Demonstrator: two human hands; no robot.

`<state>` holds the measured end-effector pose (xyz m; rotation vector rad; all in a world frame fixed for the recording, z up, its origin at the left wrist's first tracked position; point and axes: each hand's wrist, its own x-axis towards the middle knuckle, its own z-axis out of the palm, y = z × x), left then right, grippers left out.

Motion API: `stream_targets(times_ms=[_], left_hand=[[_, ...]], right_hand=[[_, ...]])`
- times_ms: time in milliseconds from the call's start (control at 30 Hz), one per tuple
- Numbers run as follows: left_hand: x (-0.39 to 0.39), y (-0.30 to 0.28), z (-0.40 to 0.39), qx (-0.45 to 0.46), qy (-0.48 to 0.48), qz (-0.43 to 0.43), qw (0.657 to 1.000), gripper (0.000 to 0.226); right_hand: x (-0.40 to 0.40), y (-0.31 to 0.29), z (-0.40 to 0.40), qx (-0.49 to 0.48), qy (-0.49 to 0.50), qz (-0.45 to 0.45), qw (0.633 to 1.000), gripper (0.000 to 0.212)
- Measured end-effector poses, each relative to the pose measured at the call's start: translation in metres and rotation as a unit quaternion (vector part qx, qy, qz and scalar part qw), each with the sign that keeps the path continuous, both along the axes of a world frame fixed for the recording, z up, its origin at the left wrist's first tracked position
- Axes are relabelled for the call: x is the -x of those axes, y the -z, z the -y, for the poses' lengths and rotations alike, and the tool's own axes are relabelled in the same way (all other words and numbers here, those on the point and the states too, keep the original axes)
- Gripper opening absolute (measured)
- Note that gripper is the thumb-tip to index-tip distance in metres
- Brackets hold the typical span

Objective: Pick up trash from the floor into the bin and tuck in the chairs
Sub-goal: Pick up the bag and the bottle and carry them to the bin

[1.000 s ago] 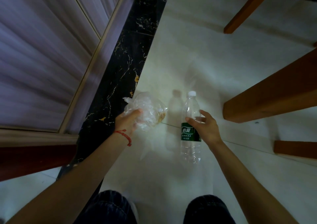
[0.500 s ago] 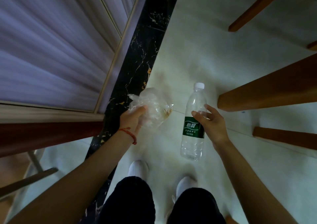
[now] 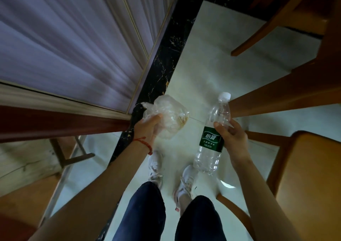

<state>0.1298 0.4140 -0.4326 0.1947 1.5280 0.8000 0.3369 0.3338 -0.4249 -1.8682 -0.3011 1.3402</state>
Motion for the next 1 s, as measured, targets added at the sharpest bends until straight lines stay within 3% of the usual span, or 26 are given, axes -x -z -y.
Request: stream_targets(times_ms=[267,433,833,1000], left_hand=[[-0.007,-0.134,0.020,-0.010,0.027,-0.009,1.000,0.014],[0.009,-0.191,0.031,-0.029,0.029,0.017,0.999,0.014],[0.064,-0.262,0.031,-0.072,0.056,0.008,0.996,0.027],[0.070,-0.275,0.028,-0.082,0.025,0.016,0.996,0.012]], right_hand=[[0.012,-0.145,0.016,-0.057,-0.043,0.002,0.997,0.042],[0.027,-0.203,0.025,-0.078,-0.065,0.016,0.995,0.052],[0.061,-0.277,0.040,-0.117,-0.052,0.031,0.991,0.050],[0.066,-0.285,0.039,-0.128,-0.070,0.037,0.989,0.043]])
